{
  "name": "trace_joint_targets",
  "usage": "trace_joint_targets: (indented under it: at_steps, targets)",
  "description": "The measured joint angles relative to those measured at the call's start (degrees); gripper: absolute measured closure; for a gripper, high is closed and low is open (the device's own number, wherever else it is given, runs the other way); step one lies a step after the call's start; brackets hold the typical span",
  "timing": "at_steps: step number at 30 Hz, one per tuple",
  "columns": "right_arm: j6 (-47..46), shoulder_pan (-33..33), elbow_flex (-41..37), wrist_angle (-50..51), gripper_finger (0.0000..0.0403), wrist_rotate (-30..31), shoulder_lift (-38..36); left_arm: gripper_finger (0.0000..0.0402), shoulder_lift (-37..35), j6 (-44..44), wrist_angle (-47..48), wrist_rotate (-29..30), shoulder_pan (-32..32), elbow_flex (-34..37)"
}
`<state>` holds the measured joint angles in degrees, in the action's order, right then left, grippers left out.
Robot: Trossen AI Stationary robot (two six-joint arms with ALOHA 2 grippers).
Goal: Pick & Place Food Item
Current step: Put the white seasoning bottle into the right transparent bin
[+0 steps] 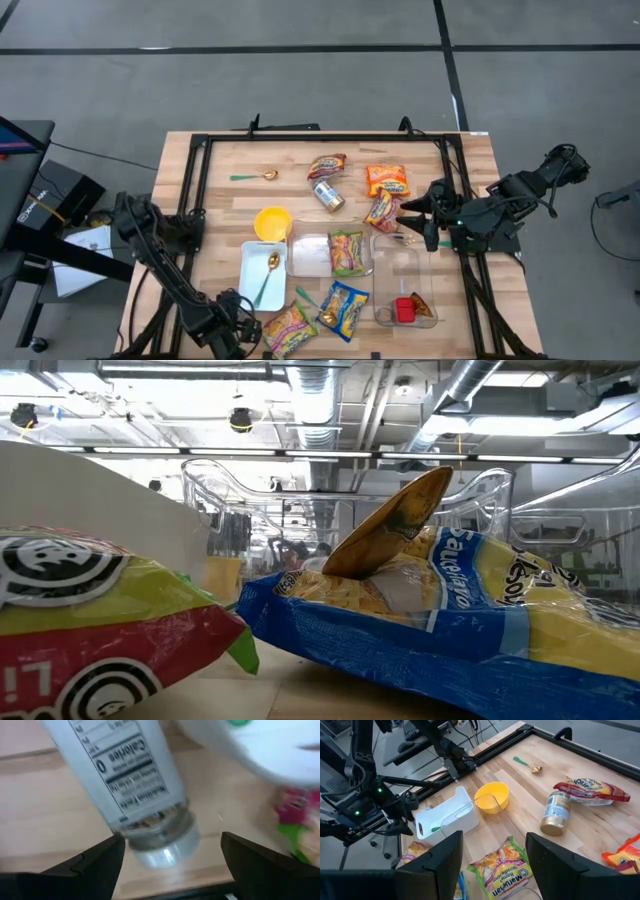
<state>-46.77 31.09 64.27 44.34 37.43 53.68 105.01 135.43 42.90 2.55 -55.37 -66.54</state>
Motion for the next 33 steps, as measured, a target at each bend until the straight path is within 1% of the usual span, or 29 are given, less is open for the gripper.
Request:
trace_joint_targets:
  at_steps: [4, 10, 16, 25, 28, 33]
  targets:
    - [-0.79, 0.0, 0.0, 0.48, 0.0192, -0.13, -0.01, 0.0079, 0.66, 0.16, 0.53, -0.06, 0.46, 0.02]
    - [-0.84, 0.0, 0.0, 0.47, 0.0192, -0.13, -0.01, 0.0085, 0.37, 0.38, 2.73, -1.98, -0.09, 0.02]
    - [-0.84, 0.0, 0.0, 0.65, 0.0192, -0.13, -0.01, 0.0115, 0.37, 0.92, 4.02, -2.86, -1.2, 0.02]
    - [-0.85, -0.02, 0.0, 0.6, 0.0192, -0.13, 0.0, 0.0186, 0.26, 1.13, 4.5, -2.91, -1.55, 0.76]
    - [-1.01, -0.02, 0.0, 0.06, 0.0192, -0.13, 0.01, 0.0196, 0.13, 1.11, 4.26, -2.91, -1.56, 1.18]
    - [-1.78, -0.02, 0.0, -0.01, 0.0192, -0.13, 0.01, 0.0196, -0.21, 1.05, 4.54, -2.65, -2.85, 1.19]
